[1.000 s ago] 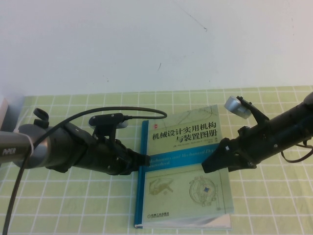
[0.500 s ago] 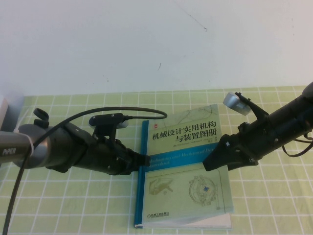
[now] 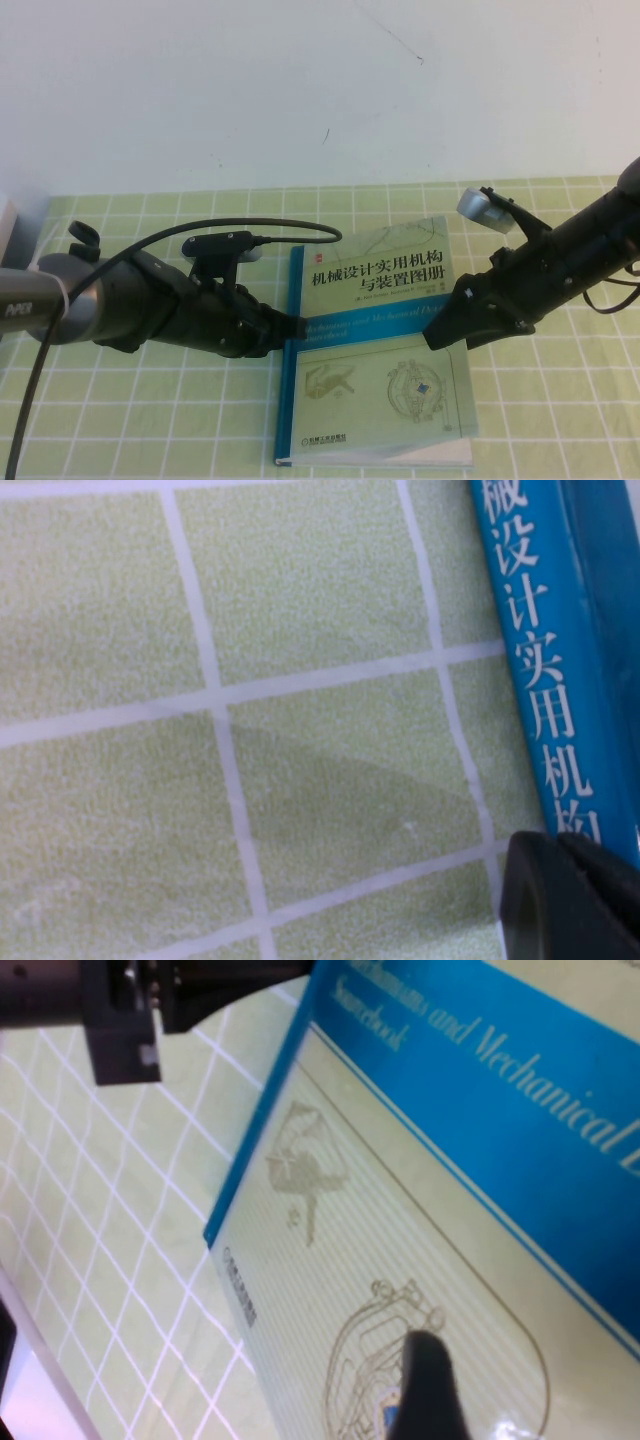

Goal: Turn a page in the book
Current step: Open the closed book

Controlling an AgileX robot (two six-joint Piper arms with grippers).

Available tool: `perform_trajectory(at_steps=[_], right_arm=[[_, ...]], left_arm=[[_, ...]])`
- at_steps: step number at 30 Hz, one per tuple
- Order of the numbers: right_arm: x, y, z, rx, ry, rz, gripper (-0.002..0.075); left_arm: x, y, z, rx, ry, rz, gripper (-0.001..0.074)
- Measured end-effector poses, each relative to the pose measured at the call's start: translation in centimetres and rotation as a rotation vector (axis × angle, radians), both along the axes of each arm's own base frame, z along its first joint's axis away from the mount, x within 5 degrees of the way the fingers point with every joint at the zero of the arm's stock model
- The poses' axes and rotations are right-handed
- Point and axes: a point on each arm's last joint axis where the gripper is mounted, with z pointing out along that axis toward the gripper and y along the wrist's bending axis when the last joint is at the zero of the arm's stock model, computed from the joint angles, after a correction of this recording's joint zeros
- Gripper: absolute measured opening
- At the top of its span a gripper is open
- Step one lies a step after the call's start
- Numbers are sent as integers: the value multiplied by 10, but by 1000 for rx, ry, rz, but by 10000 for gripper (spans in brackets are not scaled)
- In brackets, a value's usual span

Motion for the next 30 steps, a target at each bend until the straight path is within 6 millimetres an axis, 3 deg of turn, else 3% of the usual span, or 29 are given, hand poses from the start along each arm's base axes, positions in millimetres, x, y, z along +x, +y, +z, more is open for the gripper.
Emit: perform_trajectory(at_steps=[30], right_arm=[[0, 1, 0, -18, 5, 3, 446]], left_arm=[[0, 0, 0, -2, 2, 3, -3]])
